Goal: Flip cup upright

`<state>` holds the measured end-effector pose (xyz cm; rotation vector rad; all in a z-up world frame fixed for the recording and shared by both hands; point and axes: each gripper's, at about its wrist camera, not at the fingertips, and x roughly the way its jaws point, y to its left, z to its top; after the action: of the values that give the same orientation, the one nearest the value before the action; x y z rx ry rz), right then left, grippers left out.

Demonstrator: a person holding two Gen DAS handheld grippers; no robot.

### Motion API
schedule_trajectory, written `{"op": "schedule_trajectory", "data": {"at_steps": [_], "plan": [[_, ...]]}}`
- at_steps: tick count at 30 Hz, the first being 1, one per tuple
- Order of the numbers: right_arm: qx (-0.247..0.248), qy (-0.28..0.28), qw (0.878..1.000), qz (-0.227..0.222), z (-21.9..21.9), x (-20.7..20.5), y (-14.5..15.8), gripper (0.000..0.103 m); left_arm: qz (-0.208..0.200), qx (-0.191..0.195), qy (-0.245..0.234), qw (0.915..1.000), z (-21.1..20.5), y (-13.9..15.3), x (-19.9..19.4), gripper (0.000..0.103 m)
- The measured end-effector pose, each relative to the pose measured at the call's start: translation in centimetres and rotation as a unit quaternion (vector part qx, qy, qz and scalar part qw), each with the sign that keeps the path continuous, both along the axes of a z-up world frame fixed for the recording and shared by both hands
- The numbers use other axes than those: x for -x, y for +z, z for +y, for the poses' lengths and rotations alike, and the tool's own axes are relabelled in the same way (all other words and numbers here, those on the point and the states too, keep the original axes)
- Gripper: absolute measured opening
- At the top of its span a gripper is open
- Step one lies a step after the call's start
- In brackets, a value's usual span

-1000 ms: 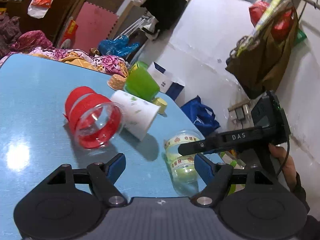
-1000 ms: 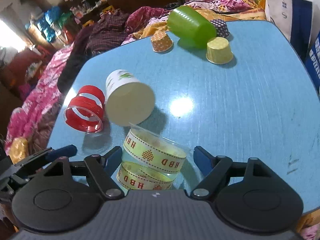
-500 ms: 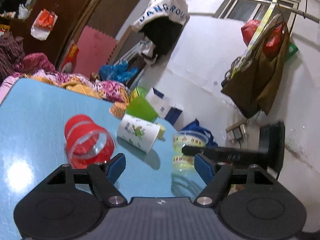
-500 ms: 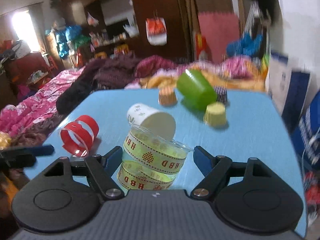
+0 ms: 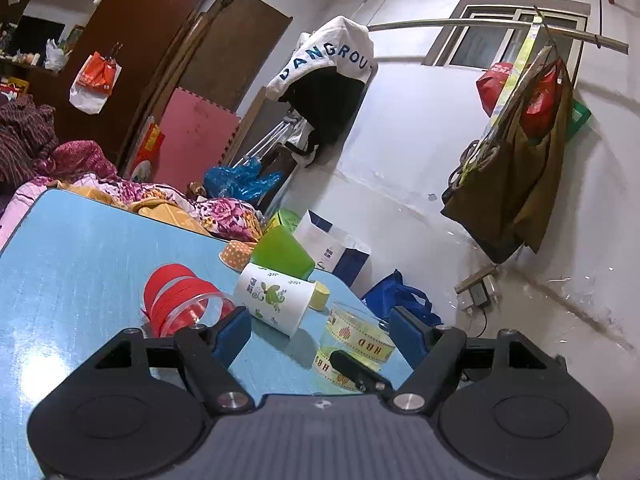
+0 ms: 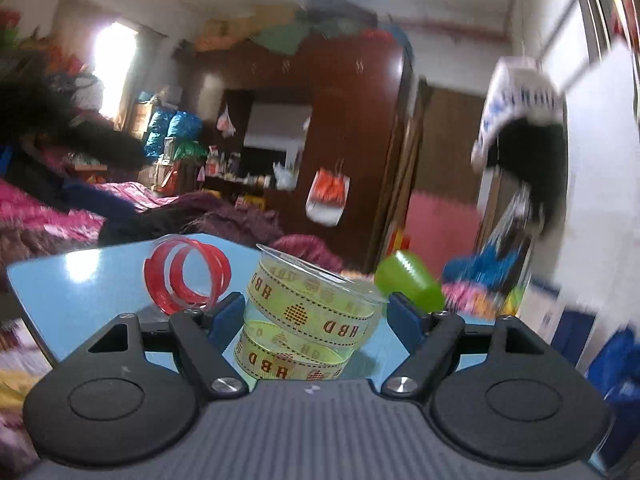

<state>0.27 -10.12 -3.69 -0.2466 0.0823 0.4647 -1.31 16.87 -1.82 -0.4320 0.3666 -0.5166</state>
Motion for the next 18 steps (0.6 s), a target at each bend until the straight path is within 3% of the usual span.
{"op": "schedule_trajectory", "data": {"at_steps": [8,18], "plan": [[-0.018,0.019,1.000,-0.013,0.7,-0.1,-1.0,0.079,-0.006,-0.008,0.008,0.9999,-0.4,-0.2,0.8,0.079],[0.004,0.025,0.999,-0.031,1.4,1.3,-2.1,0.079,-0.013,-0.011,0.013,0.9998,-0.8,0.0,1.4,0.079]]}}
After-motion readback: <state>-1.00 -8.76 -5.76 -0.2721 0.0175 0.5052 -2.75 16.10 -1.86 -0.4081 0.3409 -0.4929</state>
